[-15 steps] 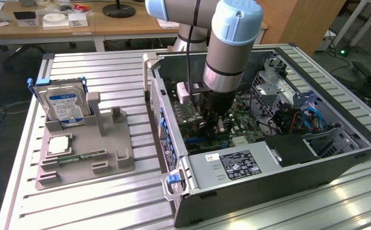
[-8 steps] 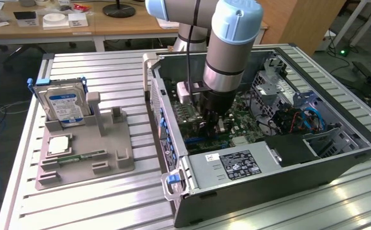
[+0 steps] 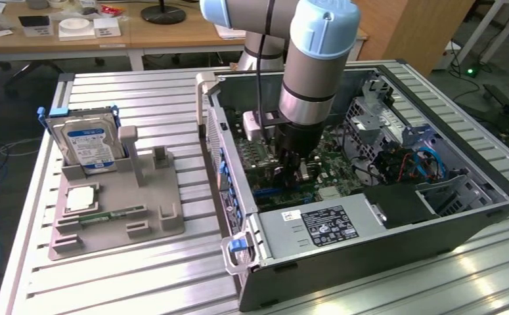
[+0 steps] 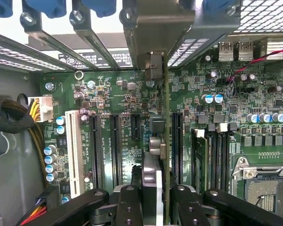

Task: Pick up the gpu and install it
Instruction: 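Insert the gpu into the slot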

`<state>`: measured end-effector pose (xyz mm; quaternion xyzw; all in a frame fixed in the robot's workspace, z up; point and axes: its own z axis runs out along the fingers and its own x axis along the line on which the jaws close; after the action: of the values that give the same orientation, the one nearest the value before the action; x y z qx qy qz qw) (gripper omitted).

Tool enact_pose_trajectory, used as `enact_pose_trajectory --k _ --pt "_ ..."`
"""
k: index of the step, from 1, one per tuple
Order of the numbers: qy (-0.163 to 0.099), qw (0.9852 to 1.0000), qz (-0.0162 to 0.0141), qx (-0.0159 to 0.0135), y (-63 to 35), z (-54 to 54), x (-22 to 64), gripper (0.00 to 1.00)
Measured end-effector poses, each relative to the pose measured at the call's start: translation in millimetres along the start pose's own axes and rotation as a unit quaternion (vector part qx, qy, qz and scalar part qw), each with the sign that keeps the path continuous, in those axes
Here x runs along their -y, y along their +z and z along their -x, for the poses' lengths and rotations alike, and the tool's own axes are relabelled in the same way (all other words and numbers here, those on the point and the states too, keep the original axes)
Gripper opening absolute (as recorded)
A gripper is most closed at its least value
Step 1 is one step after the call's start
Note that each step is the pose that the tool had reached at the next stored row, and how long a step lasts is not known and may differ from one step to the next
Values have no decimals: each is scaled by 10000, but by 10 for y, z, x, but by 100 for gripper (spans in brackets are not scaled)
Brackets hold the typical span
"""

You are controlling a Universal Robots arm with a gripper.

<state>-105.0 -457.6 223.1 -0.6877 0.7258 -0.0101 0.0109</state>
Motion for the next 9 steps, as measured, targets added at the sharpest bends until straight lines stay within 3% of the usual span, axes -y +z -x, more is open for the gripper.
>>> enact_pose_trajectory --k 4,9 --pt "0 10000 -1 -10 1 2 0 28" --pt "-2 10000 -2 -49 0 3 0 28"
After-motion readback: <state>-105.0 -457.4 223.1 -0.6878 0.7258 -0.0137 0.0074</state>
